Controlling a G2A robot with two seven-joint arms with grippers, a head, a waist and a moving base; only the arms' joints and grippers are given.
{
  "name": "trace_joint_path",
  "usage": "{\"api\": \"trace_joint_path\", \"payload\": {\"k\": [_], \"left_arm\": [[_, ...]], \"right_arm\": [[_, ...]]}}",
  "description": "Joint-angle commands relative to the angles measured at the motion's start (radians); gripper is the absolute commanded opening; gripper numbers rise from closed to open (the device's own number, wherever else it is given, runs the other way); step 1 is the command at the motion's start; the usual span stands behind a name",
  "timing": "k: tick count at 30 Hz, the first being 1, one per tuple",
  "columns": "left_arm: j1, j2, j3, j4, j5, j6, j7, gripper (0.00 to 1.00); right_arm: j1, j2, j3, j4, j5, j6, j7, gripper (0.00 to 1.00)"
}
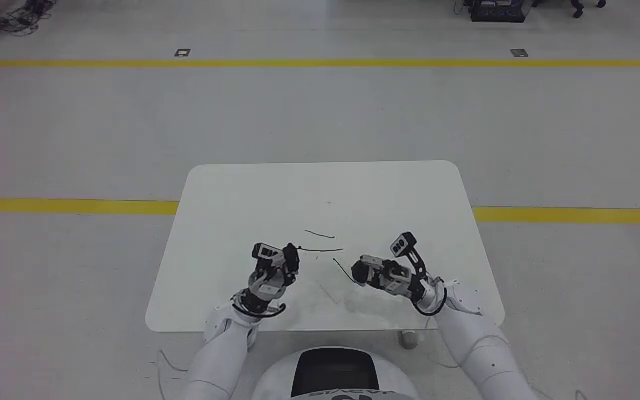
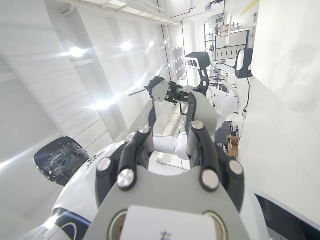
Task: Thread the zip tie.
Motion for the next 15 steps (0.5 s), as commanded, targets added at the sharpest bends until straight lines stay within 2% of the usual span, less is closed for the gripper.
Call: {"api": "trace_joint_path", "payload": {"k": [1, 6, 7, 10, 15], "left_arm": [[0.000, 0.001, 0.000, -0.001, 0.002, 0.001, 0.000, 0.00], [0.000, 0.001, 0.000, -0.001, 0.002, 0.001, 0.000, 0.00], [-0.001, 0.001, 0.002, -0.006, -0.003, 0.011, 0.022, 0.00], [0.008, 0.005, -0.001, -0.034, -0.022, 0.017, 0.042, 0.00], [0.033, 0.014, -0.016, -0.100, -0.052, 0.024, 0.056, 0.00]], "right_arm": [[0.001, 0.000, -0.001, 0.002, 0.000, 0.000, 0.000, 1.00], [0.001, 0.000, -0.001, 0.002, 0.000, 0.000, 0.000, 1.00], [-0.001, 0.000, -0.001, -0.010, -0.011, 0.000, -0.029, 1.00], [-0.035, 0.007, 0.027, -0.092, -0.048, 0.000, -0.091, 1.00], [-0.138, 0.019, 0.114, -0.263, -0.048, 0.000, -0.105, 1.00]]}}
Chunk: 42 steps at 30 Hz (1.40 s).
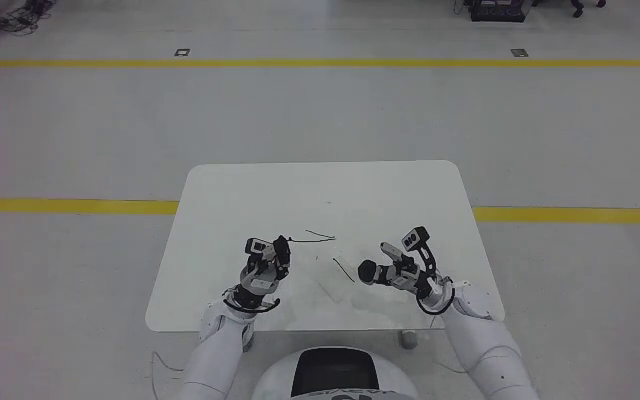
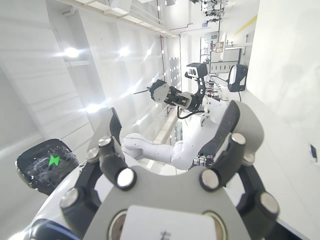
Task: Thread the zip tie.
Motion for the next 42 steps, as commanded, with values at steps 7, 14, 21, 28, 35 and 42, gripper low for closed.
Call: {"api": "trace_joint_path", "payload": {"k": [7, 14, 21, 28, 35, 42], "left_arm": [[0.031, 0.015, -0.023, -0.073, -0.038, 0.041, -0.008, 0.00], [0.031, 0.015, -0.023, -0.073, -0.038, 0.041, -0.008, 0.00], [0.031, 0.015, -0.023, -0.073, -0.038, 0.041, -0.008, 0.00], [0.031, 0.015, -0.023, -0.073, -0.038, 0.041, -0.008, 0.00], [0.031, 0.015, -0.023, -0.073, -0.038, 0.041, -0.008, 0.00], [0.031, 0.015, -0.023, -0.073, -0.038, 0.041, -0.008, 0.00]], "right_arm": [[-0.081, 0.003, 0.063, -0.134, 0.010, 0.000, 0.005, 1.00], [-0.081, 0.003, 0.063, -0.134, 0.010, 0.000, 0.005, 1.00], [-0.081, 0.003, 0.063, -0.134, 0.010, 0.000, 0.005, 1.00], [-0.081, 0.003, 0.063, -0.134, 0.010, 0.000, 0.005, 1.00], [-0.081, 0.003, 0.063, -0.134, 0.010, 0.000, 0.005, 1.00], [-0.081, 0.003, 0.063, -0.134, 0.010, 0.000, 0.005, 1.00]]}}
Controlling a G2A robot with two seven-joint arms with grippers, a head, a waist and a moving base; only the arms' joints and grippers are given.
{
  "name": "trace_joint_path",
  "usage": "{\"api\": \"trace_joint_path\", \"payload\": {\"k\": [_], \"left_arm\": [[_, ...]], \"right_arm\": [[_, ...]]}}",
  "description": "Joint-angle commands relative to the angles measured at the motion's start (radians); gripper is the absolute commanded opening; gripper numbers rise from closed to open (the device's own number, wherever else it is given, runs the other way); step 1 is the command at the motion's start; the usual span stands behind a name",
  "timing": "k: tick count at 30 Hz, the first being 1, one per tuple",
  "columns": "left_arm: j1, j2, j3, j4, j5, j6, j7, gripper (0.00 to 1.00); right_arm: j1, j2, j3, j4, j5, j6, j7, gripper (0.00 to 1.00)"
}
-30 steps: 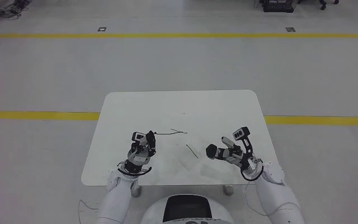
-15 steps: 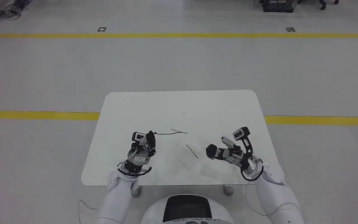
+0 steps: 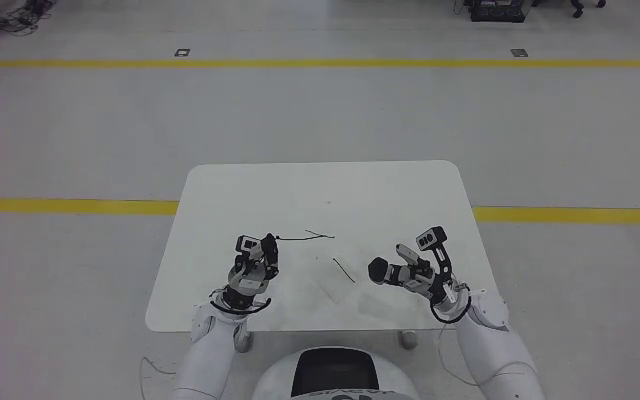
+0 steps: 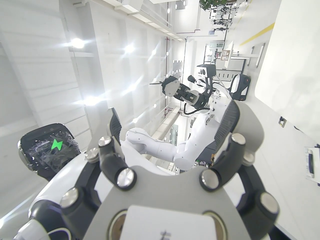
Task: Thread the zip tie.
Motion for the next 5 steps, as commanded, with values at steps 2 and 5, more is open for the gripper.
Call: {"api": "trace_joint_path", "payload": {"k": [2, 5], "left_arm": [[0.000, 0.000, 0.000, 0.000, 0.000, 0.000, 0.000, 0.00], [0.000, 0.000, 0.000, 0.000, 0.000, 0.000, 0.000, 0.00]], "right_arm": [[0.000, 0.000, 0.000, 0.000, 0.000, 0.000, 0.000, 1.00], [0.000, 0.000, 0.000, 0.000, 0.000, 0.000, 0.000, 1.00]]}}
